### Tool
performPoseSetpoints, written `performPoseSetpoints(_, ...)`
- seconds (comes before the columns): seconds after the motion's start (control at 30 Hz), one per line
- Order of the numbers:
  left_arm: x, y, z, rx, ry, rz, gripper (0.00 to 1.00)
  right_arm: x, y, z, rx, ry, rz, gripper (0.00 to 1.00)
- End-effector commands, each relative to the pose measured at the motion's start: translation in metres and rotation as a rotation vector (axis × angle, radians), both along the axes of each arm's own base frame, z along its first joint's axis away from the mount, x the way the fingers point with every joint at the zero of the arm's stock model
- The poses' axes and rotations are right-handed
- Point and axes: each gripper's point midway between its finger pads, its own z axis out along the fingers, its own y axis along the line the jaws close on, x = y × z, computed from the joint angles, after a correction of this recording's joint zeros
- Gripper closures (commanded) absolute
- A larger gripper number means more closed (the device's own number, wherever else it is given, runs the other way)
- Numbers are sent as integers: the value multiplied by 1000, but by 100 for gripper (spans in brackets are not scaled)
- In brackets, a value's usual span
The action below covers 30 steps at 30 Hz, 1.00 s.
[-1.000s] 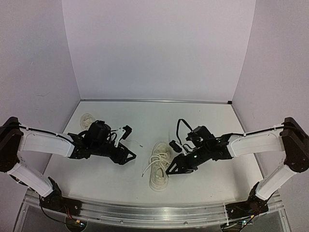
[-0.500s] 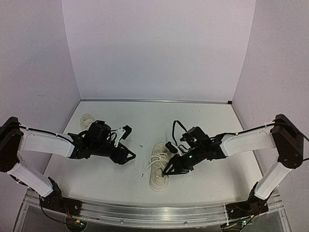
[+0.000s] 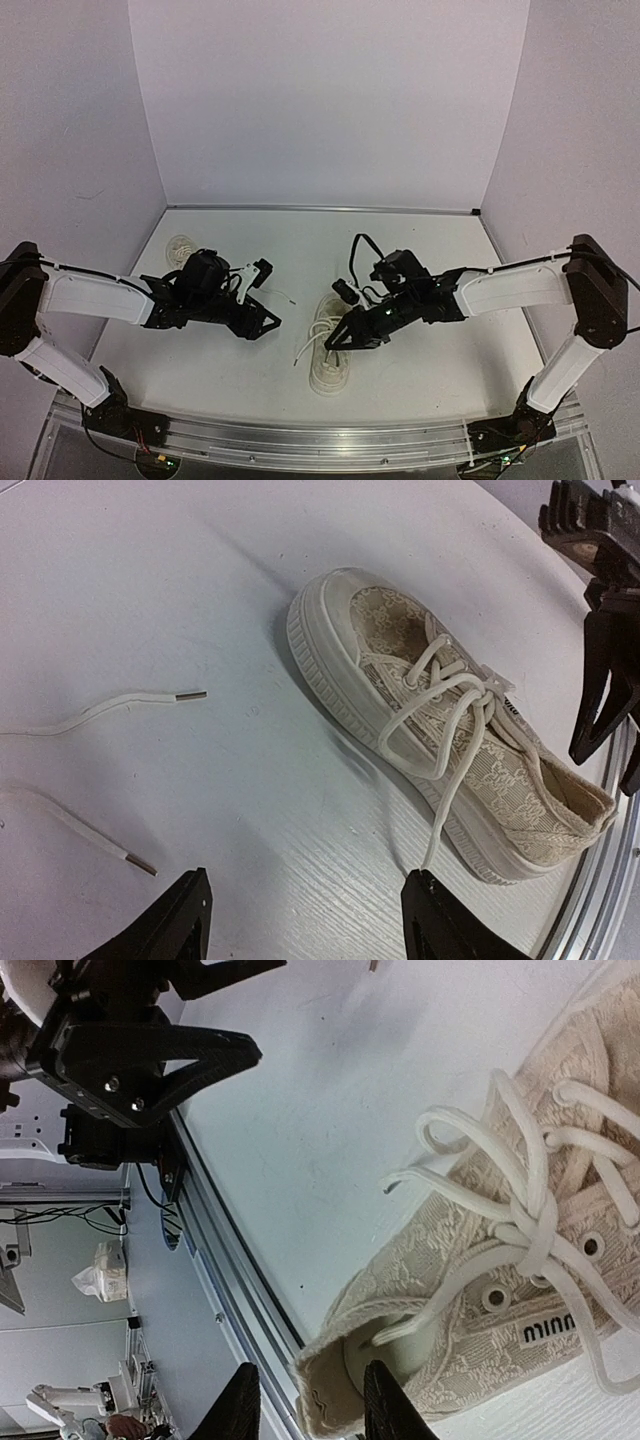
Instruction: Tie the shoes
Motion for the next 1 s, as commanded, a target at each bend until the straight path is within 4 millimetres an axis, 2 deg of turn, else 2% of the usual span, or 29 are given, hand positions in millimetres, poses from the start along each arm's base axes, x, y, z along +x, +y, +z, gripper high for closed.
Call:
performPoseSetpoints(0.0,4,-1,14,-36,-44,5,33,13,24,12,55,-35,22,67)
performPoseSetpoints(0.17,-7,2,9,-45,-27,-25,35,21,34,7,53,-37,30,65)
performPoseSetpoints(0.23,-15,4,5,-53,-21,-51,37,22,34,13,59,-50,29,65)
performPoseSetpoints(0.3,-18,5,1,-50,-15,-63,39,23,30,24,55,-82,20,65)
performPoseSetpoints(0.4,-18,5,-6,-36,1,-59,40,21,15,22,-14,-98,-4,60)
performPoseSetpoints(0.6,-14,2,-7,-43,-5,-48,40,22,0,6,-93,-105,-43,54)
performPoseSetpoints(0.83,-11,2,-7,-37,-7,-38,40,31,8,-13,-131,-84,-53,53)
performPoseSetpoints(0.97,-10,4,-4,-41,-21,-25,40,30,13,-12,-117,-72,-41,52)
